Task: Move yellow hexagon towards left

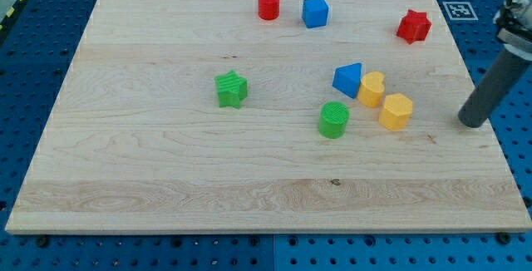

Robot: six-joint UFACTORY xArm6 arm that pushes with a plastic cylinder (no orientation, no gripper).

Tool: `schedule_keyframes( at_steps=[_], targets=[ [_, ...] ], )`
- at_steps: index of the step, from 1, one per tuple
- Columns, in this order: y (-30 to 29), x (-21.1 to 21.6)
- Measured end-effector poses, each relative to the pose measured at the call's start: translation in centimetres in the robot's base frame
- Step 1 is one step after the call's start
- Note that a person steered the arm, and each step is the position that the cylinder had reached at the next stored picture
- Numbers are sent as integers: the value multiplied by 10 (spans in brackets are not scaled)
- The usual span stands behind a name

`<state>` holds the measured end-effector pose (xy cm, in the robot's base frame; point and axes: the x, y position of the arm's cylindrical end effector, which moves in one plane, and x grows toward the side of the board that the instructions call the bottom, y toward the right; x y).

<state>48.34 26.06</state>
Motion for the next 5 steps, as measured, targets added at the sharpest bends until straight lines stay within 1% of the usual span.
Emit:
schedule_keyframes(
  at_steps=[3,5],
  targets=[
    [-70,0],
    [-87,0]
  ],
)
